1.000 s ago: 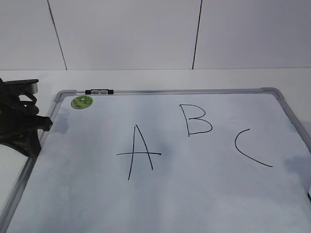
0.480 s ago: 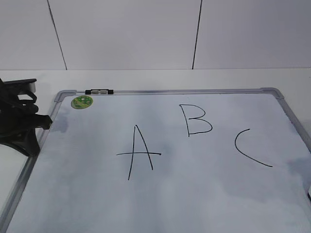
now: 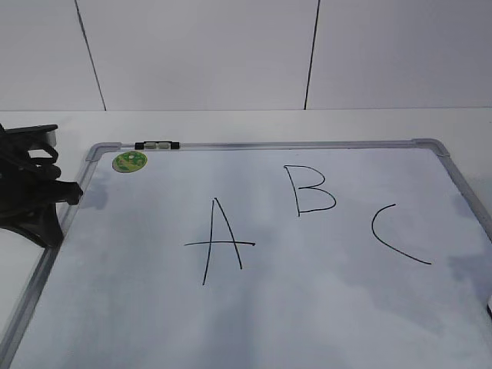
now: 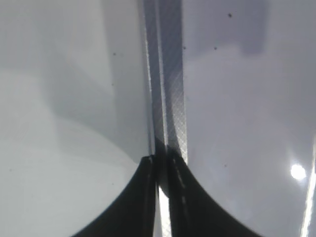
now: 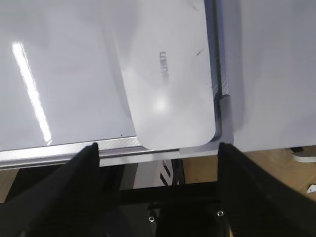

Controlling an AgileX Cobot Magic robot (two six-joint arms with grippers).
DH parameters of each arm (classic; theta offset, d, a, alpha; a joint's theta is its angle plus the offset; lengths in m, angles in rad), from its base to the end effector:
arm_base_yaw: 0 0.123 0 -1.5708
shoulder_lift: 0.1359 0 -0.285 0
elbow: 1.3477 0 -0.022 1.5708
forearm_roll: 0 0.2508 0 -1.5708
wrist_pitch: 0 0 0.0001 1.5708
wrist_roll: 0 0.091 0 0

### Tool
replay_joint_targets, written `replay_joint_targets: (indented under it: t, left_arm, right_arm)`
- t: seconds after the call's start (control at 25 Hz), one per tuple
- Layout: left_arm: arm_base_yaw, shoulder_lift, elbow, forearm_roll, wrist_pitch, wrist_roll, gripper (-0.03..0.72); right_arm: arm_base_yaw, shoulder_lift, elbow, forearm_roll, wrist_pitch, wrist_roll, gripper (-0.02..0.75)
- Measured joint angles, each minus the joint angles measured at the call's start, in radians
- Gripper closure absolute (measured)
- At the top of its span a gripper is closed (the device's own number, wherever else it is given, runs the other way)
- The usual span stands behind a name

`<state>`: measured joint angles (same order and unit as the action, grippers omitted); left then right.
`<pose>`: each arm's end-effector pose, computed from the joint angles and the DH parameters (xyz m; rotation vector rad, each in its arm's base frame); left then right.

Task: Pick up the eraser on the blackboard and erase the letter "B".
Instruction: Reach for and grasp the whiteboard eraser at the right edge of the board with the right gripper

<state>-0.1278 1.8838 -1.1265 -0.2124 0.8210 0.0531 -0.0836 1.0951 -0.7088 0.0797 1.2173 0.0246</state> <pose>0.3374 -0.0575 0.1517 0.0643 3.0574 -0.2512 0.1561 -0.0063 0.2482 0.2060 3.0760 0.1139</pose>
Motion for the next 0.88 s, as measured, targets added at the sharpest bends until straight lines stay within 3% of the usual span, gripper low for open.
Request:
replay_joint_targets:
  t: [0.4, 0.88]
  left_arm:
    - [0.000, 0.000, 0.000, -0.001, 0.001, 0.000, 0.663]
    - [0.000, 0.000, 0.000, -0.002, 0.003, 0.000, 0.663]
  right_arm:
    - [0.000, 0.150, 0.000, -0.008, -0.110, -0.030, 0.079]
    - [0.000, 0.221, -0.003, -0.047, -0.232, -0.036, 0.076]
